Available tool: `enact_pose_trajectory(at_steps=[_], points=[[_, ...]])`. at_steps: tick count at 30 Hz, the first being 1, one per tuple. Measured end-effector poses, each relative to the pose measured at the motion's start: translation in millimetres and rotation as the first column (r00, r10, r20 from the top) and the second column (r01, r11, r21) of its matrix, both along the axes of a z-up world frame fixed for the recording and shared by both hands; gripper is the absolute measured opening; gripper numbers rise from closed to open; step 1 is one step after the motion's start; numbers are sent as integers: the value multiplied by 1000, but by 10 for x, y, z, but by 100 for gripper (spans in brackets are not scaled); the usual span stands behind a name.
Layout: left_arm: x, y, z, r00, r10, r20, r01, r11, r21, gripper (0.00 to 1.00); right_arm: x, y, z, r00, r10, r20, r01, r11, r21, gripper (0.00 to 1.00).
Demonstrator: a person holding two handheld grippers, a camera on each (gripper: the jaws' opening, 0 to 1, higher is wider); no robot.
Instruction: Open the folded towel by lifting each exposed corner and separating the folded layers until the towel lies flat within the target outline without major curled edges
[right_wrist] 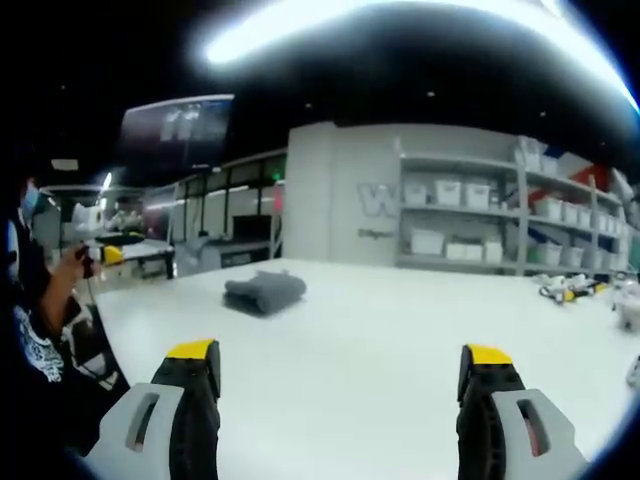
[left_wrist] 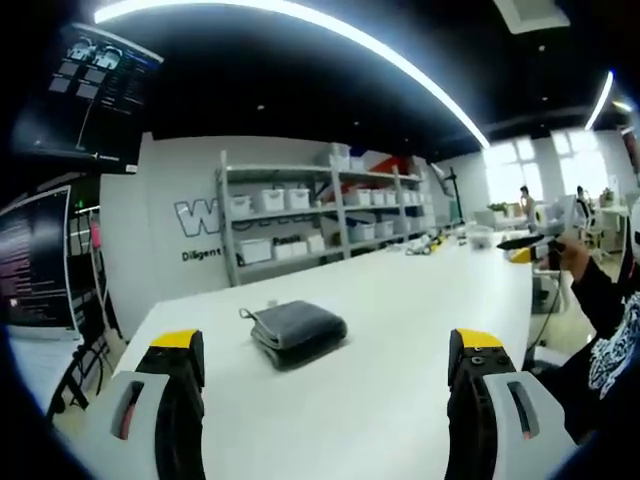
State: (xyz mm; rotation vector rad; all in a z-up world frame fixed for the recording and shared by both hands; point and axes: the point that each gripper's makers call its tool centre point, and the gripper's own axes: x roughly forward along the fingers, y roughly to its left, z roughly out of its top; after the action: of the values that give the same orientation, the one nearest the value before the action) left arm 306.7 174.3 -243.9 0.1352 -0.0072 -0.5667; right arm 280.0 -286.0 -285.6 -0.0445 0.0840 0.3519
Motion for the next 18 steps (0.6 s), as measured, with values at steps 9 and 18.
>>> enact_pose_trajectory(at_steps=[9,18], points=[[182,66,-139,999,32,-22,-31,999,34,99,223,-43,33,1000,-25,-4,25,1000,-12,99],[364,73,-163,998,52,-29,-51,998,35,97,429,61,-78,999,-12,-39,11,1000,-25,99]])
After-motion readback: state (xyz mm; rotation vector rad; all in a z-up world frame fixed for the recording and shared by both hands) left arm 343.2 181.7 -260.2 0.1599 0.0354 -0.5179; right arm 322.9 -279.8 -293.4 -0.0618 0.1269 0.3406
